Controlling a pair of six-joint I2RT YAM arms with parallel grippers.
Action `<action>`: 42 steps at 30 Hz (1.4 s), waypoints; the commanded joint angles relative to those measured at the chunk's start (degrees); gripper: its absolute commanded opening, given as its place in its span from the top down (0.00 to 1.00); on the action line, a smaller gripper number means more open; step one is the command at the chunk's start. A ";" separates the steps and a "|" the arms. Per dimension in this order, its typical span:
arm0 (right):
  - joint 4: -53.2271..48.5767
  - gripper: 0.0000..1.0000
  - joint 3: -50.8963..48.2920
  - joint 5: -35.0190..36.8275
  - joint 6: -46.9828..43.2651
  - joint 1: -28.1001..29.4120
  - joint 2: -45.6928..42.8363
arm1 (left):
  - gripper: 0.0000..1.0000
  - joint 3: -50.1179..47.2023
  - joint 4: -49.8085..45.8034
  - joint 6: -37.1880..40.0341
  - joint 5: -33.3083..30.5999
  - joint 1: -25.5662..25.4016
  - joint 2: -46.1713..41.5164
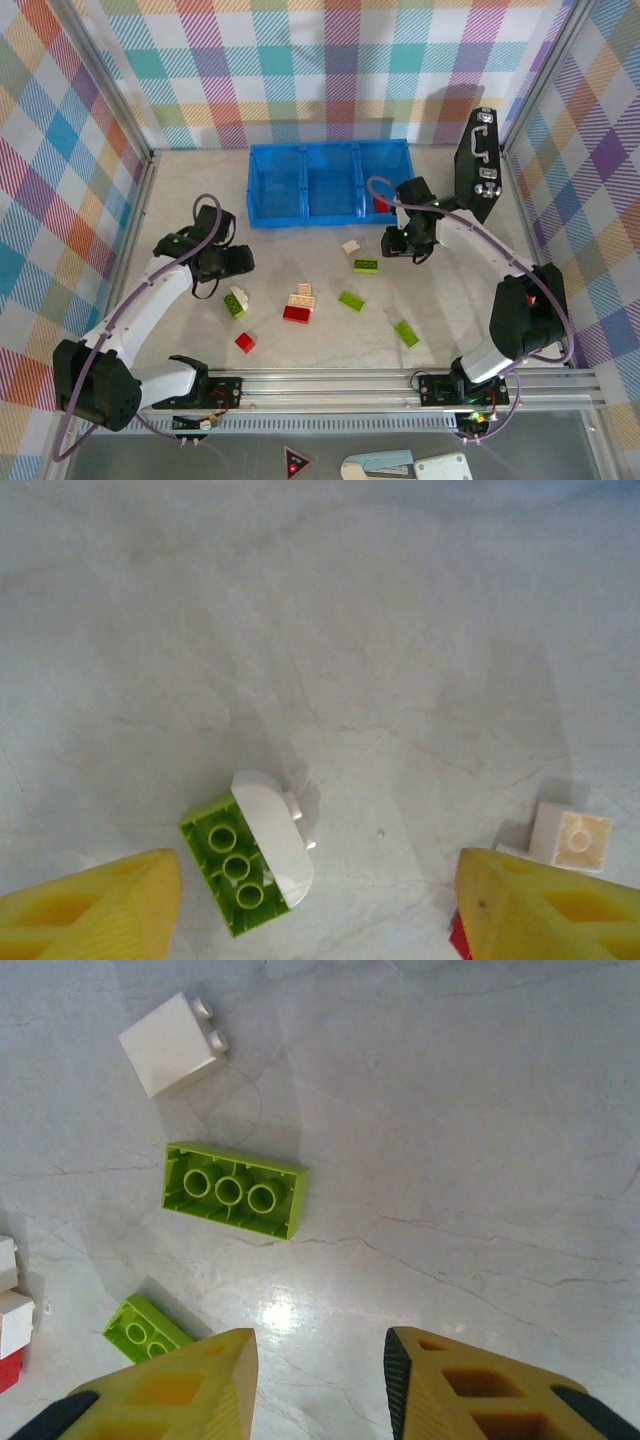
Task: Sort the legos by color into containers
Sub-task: Pick up the lego from the bottom-left of the table.
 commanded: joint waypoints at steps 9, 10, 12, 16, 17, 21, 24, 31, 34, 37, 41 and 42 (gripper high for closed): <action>1.95 0.61 -4.21 -0.10 -0.59 0.24 -2.89 | 0.48 -5.92 2.13 -10.58 -1.36 -2.11 6.02; 1.91 0.61 -4.20 -0.13 -0.64 0.24 -2.82 | 0.48 -6.07 2.41 -10.67 -1.23 -2.14 6.41; 1.95 0.61 -4.20 -0.22 -0.64 0.23 -2.71 | 0.50 -6.53 3.43 -10.81 -0.65 -2.20 7.06; 1.83 0.61 -3.94 -0.43 -0.66 0.24 -2.67 | 0.51 -7.00 4.71 -11.21 0.17 -2.22 8.43; 1.87 0.61 -3.94 -0.42 -0.64 0.26 -2.67 | 0.50 -7.12 5.08 -11.30 0.36 -2.24 8.91; 1.47 0.61 -3.93 -0.24 -0.81 0.37 -2.93 | 0.49 -7.44 6.34 -11.36 0.92 -2.29 10.52; 1.40 0.61 -4.07 0.01 -1.00 0.31 -3.14 | 0.49 -7.81 7.07 -11.42 1.02 -2.29 11.15; 1.30 0.61 -4.44 0.85 -0.81 0.32 -3.41 | 0.56 -7.73 8.32 -10.83 2.04 -2.46 11.66; 1.34 0.61 -4.51 0.64 -0.81 0.37 -3.38 | 0.59 -7.65 8.74 -10.58 2.23 -2.81 12.11; 1.35 0.61 -4.70 0.72 -0.81 0.32 -3.24 | 0.61 -7.58 9.10 -10.51 2.40 -3.16 12.78; 1.44 0.61 -4.88 0.56 -0.84 0.32 -3.24 | 0.62 -7.24 9.29 -10.34 2.21 -3.56 13.62; 1.54 0.61 -4.95 0.57 -0.82 0.33 -3.28 | 0.62 -7.18 9.35 -10.28 2.06 -3.65 13.91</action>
